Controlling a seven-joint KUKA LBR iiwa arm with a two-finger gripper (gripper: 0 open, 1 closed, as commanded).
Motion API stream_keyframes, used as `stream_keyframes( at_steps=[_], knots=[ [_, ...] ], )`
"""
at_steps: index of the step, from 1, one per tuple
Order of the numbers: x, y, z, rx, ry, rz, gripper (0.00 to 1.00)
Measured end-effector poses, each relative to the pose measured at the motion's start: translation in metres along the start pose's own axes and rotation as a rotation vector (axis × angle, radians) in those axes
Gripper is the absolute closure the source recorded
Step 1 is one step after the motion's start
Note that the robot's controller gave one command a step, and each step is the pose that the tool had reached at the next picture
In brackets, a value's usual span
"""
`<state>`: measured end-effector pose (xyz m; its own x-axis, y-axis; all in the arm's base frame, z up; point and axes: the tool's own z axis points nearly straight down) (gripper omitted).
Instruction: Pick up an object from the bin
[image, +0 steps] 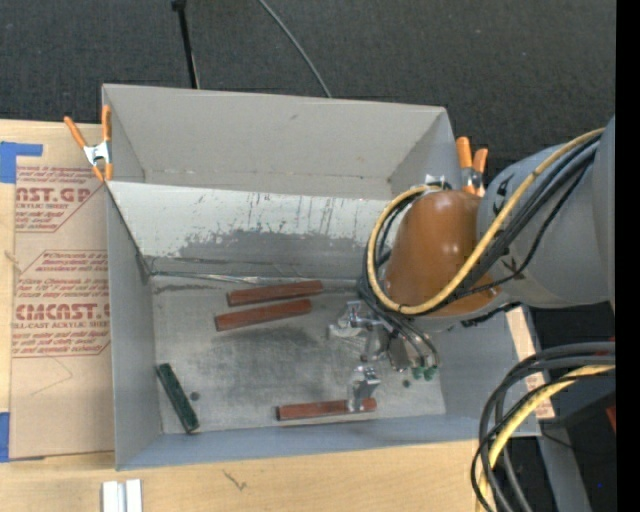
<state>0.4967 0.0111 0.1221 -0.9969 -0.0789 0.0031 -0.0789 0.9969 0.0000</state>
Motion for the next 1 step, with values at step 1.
stream_keyframes(
  at_steps=[1],
  knots=[
    [0.0095,0.0019,0.0445,-0.001,-0.010,-0.014,1.00]
  ],
)
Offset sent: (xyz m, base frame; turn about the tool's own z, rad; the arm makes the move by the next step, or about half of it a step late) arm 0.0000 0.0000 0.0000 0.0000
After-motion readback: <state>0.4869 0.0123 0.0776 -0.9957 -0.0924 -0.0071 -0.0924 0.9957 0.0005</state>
